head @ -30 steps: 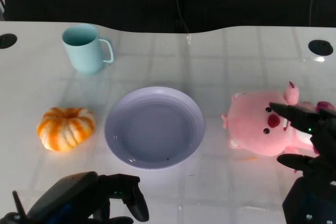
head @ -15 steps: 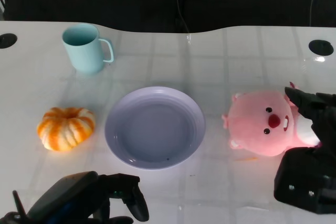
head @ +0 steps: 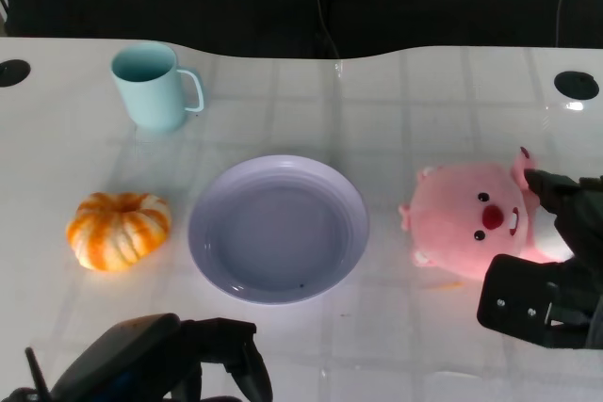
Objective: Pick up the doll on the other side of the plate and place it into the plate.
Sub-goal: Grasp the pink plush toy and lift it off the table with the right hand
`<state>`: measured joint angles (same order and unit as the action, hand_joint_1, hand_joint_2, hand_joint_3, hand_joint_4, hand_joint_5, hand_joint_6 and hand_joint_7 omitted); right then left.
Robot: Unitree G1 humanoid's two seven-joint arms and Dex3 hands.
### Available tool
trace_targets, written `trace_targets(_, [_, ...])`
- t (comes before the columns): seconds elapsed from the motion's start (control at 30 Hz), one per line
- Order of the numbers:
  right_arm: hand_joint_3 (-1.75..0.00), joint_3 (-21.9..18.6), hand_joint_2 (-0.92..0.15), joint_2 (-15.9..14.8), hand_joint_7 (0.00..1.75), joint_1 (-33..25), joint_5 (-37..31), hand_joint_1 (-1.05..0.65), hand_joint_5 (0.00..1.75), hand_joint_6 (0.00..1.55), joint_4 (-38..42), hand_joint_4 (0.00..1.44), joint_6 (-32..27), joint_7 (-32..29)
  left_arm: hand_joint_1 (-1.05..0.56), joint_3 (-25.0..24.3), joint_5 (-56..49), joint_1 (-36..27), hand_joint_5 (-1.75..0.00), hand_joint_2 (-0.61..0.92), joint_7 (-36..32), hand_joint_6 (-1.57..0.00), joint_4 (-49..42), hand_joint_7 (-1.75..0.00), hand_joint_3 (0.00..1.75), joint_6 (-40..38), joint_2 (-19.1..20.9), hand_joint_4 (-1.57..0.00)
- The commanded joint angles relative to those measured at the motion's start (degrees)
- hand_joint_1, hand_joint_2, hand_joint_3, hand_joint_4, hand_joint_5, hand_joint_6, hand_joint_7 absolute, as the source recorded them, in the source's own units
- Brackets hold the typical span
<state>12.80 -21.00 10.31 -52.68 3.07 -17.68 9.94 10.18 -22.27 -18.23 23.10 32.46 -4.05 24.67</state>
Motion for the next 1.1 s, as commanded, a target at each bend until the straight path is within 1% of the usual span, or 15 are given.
trace_targets(0.03, [0.0,0.8,-0.9,-0.6,0.02,1.8,1.7,-0.65,0.36,0.2,4.2,0.02,0.4,-0.8,-0.12,0.1,-0.4,-0.8,-1.59,0.92,0.1,-0.72,0.9,-0.99,0.36,-0.5,0.3,-0.69])
trace_targets(0.2, [0.0,2.8,-0.91,-0.2,0.03,4.9,3.7,-0.67,0.34,0.25,12.1,0.06,1.2,-1.3,-0.12,0.4,-0.7,-1.7,-1.58,0.92,-0.4,-0.72,1.6,-0.99,0.34,-0.8,-0.3,-0.69])
trace_targets(0.33, [0.0,4.3,-0.92,0.5,0.01,7.6,5.7,-0.65,0.19,0.29,18.5,0.15,2.1,-1.9,-0.13,0.6,-1.2,-2.2,-1.56,0.92,-0.6,-0.73,2.0,-0.98,0.34,-0.8,-0.4,-0.7])
trace_targets(0.43, [0.0,5.4,-0.92,1.1,0.03,9.6,7.1,-0.64,0.12,0.4,23.3,0.28,3.4,-3.2,-0.12,0.7,-1.7,-3.1,-1.52,0.92,-1.2,-0.75,2.3,-0.96,0.34,0.1,-0.3,-0.72])
trace_targets(0.63, [-0.05,7.5,-0.92,2.8,0.06,14.0,8.7,-0.59,0.09,0.59,33.1,0.44,5.3,-6.7,-0.14,0.7,-2.9,-5.0,-1.58,0.92,-0.9,-0.74,4.2,-0.95,0.36,-0.2,-0.2,-0.67])
trace_targets(0.7, [-0.08,7.6,-0.92,3.3,0.07,14.7,9.2,-0.54,0.09,0.7,35.9,0.53,7.4,-10.8,-0.16,0.7,-3.2,-5.8,-1.62,0.92,-0.9,-0.73,4.9,-0.96,0.36,0.1,-0.1,-0.65])
trace_targets(0.77, [-0.06,6.6,-0.92,4.0,0.09,15.2,10.5,-0.41,0.12,0.9,39.1,0.73,11.4,-17.6,-0.17,0.8,-3.5,-6.4,-1.63,0.92,-1.0,-0.73,5.4,-0.98,0.35,0.0,-0.3,-0.64])
trace_targets(0.8, [-0.05,6.3,-0.92,4.2,0.1,15.5,11.0,-0.31,0.16,1.03,40.4,0.9,12.9,-20.2,-0.17,0.8,-3.5,-6.7,-1.63,0.92,-1.0,-0.73,5.7,-0.99,0.34,0.0,-0.4,-0.65])
trace_targets(0.83, [-0.04,6.1,-0.92,4.2,0.09,15.5,11.3,-0.27,0.17,1.07,41.2,0.96,14.4,-22.7,-0.17,0.7,-3.5,-7.0,-1.64,0.92,-1.0,-0.73,6.0,-0.99,0.34,-0.1,-0.4,-0.65])
trace_targets(0.87, [-0.04,6.1,-0.92,4.2,0.1,15.6,11.4,-0.22,0.23,1.14,41.8,1.08,15.6,-25.4,-0.16,0.5,-3.5,-7.2,-1.64,0.92,-1.0,-0.73,6.2,-0.99,0.34,0.1,-0.3,-0.65])
trace_targets(0.93, [-0.07,6.4,-0.92,4.3,0.13,15.9,11.5,-0.18,1.23,1.27,43.4,0.92,17.1,-29.6,-0.16,0.2,-3.5,-7.6,-1.66,0.92,-1.0,-0.72,6.5,-0.99,0.33,0.3,-0.1,-0.65])
trace_targets(0.97, [-0.09,6.4,-0.92,4.6,0.39,16.2,11.7,-0.17,1.48,1.19,44.4,0.88,17.5,-31.1,-0.16,0.0,-3.4,-7.7,-1.66,0.92,-0.9,-0.72,6.5,-0.99,0.33,0.3,0.0,-0.65])
trace_targets(1.03, [-0.18,6.3,-0.89,5.0,1.22,16.6,12.4,-0.15,1.69,0.88,45.9,0.86,18.1,-32.6,-0.15,-0.3,-3.2,-7.8,-1.64,0.92,-0.9,-0.72,6.4,-0.99,0.33,0.6,0.1,-0.64])
trace_targets(1.07, [-0.22,6.6,-0.88,4.9,1.35,16.8,12.2,-0.15,1.72,0.82,46.1,0.86,17.9,-33.1,-0.14,-0.6,-3.0,-7.8,-1.63,0.92,-0.9,-0.72,6.2,-0.99,0.32,0.9,0.2,-0.64])
trace_targets(1.1, [-0.31,6.7,-0.85,4.7,1.31,16.6,12.2,-0.17,1.69,0.81,45.4,0.79,17.8,-33.2,-0.14,-0.8,-2.7,-7.8,-1.63,0.92,-1.0,-0.72,5.8,-0.98,0.32,1.6,0.3,-0.64])
